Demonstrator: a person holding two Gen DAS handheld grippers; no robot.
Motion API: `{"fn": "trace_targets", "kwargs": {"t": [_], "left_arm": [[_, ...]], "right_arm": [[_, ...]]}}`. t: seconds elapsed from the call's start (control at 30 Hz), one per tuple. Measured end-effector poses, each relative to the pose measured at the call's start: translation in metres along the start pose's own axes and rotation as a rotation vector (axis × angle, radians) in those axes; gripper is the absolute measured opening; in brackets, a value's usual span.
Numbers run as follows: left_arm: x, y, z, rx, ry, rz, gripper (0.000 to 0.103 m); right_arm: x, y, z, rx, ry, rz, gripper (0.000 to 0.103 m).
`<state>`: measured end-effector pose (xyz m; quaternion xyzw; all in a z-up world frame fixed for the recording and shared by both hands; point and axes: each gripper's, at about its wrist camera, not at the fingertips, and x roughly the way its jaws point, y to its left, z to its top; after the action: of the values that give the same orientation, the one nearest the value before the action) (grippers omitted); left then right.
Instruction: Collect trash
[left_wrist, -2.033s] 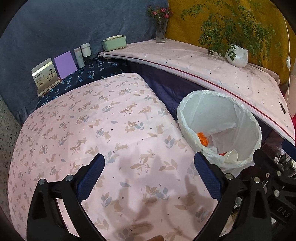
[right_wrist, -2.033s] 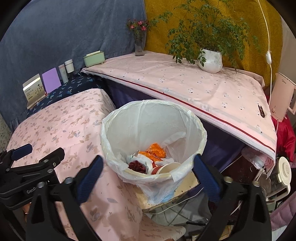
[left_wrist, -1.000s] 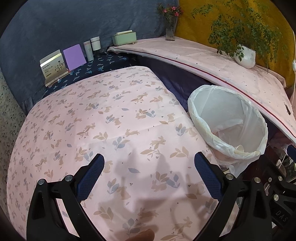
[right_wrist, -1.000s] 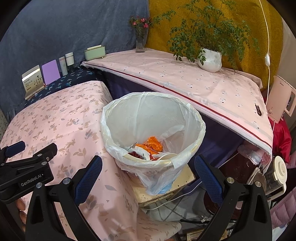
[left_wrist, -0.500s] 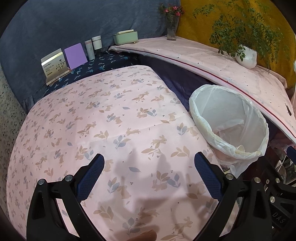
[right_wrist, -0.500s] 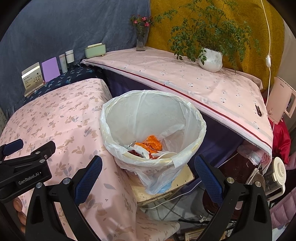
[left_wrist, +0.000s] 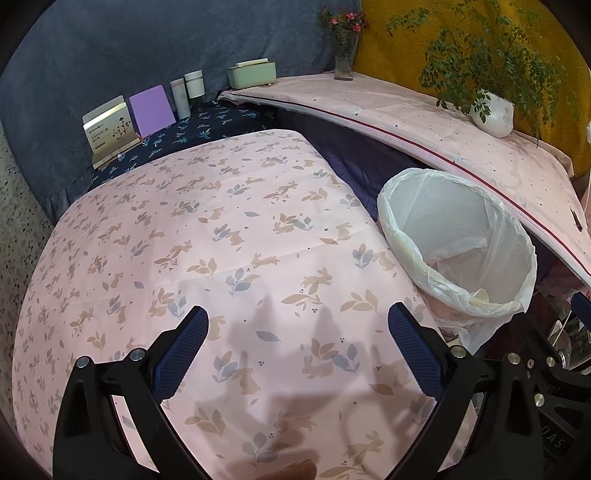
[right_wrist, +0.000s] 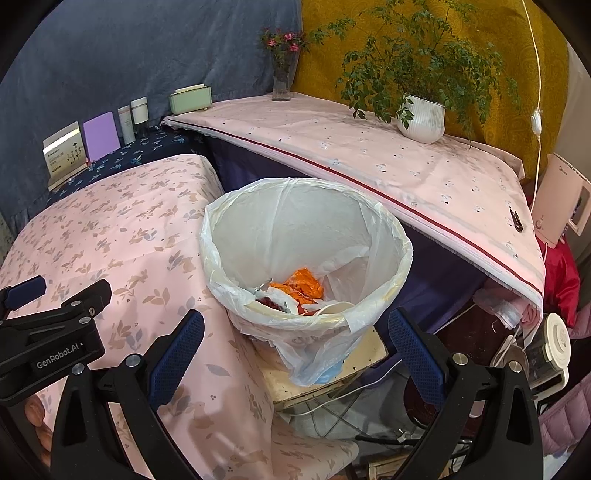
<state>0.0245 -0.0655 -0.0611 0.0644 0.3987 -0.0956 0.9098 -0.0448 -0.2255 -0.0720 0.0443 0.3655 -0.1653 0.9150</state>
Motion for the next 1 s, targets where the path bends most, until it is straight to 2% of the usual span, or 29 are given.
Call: {"fn": "trace_targets", "kwargs": {"t": [1.0], "left_arm": [[0.0005, -0.0006, -0.002, 0.001, -0.001, 0.004, 0.093]], "right_arm": [[0.0017, 0.0013, -0.0024, -0.004, 0.005, -0.002, 0.096]]}}
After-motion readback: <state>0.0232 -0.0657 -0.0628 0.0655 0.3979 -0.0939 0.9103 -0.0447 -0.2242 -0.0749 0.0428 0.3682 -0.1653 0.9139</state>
